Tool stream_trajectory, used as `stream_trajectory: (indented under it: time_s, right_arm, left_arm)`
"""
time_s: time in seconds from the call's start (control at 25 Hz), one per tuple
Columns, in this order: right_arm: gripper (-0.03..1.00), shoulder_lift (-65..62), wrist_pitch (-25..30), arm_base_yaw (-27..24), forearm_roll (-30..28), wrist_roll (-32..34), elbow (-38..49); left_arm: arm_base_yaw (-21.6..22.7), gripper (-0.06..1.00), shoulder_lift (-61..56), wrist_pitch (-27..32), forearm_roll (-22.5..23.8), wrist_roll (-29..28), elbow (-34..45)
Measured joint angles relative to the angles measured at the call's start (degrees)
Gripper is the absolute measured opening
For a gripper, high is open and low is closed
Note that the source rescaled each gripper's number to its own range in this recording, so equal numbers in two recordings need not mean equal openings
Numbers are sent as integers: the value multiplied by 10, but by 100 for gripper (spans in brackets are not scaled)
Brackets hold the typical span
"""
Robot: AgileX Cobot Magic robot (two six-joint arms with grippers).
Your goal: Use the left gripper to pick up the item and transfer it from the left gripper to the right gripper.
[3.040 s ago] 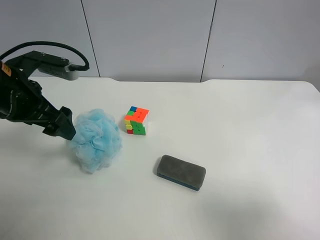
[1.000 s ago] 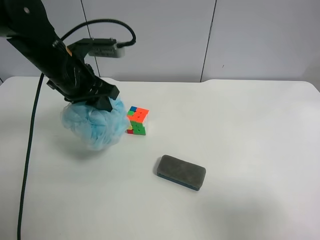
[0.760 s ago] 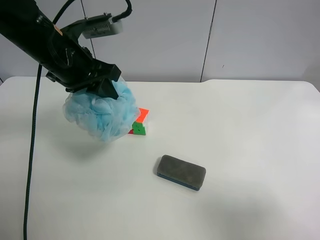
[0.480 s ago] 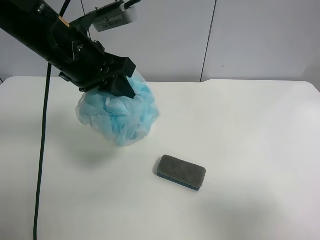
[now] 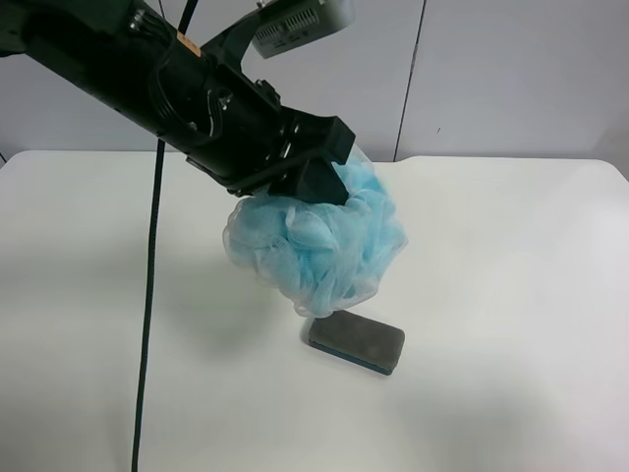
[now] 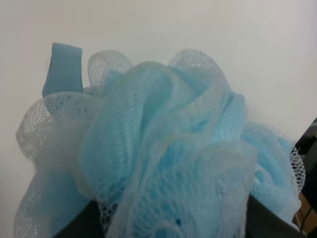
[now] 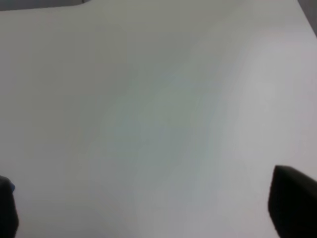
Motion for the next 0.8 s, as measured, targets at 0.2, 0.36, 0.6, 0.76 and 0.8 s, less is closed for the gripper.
stream_trajectory:
  time_s: [0.2, 0.36, 0.6, 0.76, 0.8]
  right_arm:
    - [100, 0, 0, 0, 0, 0, 0]
    - [100, 0, 0, 0, 0, 0, 0]
    - [100, 0, 0, 0, 0, 0, 0]
    - [100, 0, 0, 0, 0, 0, 0]
    - [100, 0, 0, 0, 0, 0, 0]
  left_arm:
    - [-11, 26, 1, -30, -35, 3, 0]
    - [-12, 25, 14, -34, -83, 30, 0]
    - [-12, 23, 22, -34, -141, 85, 0]
    - [-13, 21, 22, -34, -147, 90, 0]
    - [-13, 21, 22, -34, -147, 90, 0]
